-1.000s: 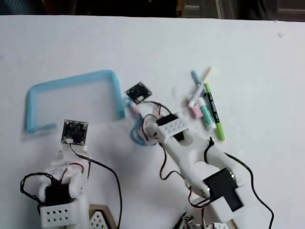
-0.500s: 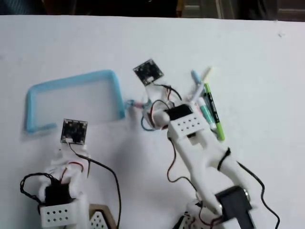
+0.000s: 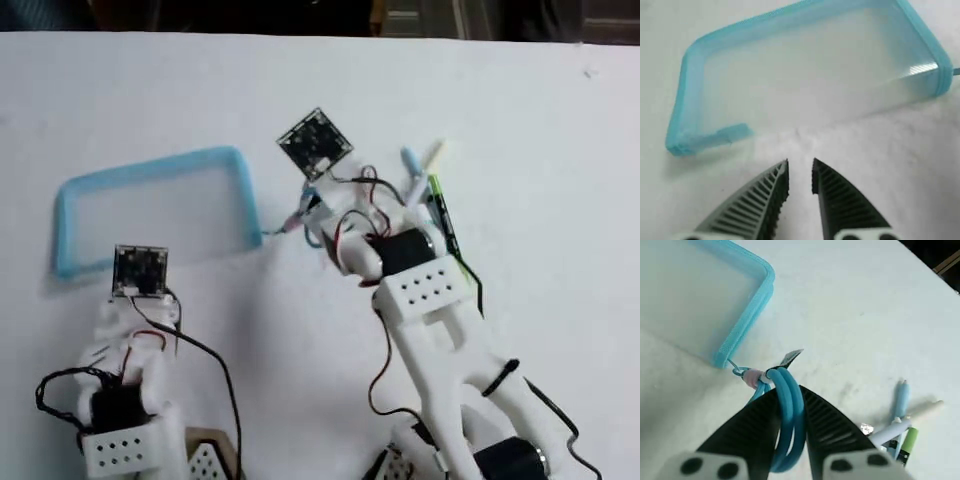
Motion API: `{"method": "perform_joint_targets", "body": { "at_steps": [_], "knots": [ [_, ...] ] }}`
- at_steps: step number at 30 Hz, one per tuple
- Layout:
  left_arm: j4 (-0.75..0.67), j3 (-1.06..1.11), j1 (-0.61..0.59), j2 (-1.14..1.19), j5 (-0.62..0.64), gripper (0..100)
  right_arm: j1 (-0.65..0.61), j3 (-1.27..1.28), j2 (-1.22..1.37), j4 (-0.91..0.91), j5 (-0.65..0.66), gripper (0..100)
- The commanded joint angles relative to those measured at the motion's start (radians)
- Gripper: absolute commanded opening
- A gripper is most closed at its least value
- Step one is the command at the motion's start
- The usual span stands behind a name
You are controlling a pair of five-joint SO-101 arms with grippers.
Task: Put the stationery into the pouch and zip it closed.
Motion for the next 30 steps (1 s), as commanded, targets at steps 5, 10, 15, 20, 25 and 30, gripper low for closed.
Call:
{"method": "perform_joint_targets", "body": {
  "at_steps": [5,10,15,20,25,30],
  "knots": [
    [-0.014,-0.144,-0.002,-0.008,-0.003,14,0.073,-0.175,-0.071,-0.031,0.037,1.6],
    [-0.014,-0.236,-0.002,-0.008,0.002,3,0.048,-0.373,-0.102,-0.022,0.035,1.6],
    [-0.034,-0.292,-0.005,-0.007,0.072,3,0.008,-0.523,-0.125,-0.022,-0.021,1.6],
    [0.025,-0.485,0.036,-0.002,0.259,3,-0.096,-0.644,-0.124,0.028,-0.101,1.6],
    [0.144,-0.69,0.153,-0.002,0.298,3,-0.298,-0.689,-0.12,0.038,-0.107,1.6],
    [0.178,-0.867,0.133,-0.002,0.293,3,-0.344,-0.767,-0.085,0.018,-0.114,1.6]
  ]
}}
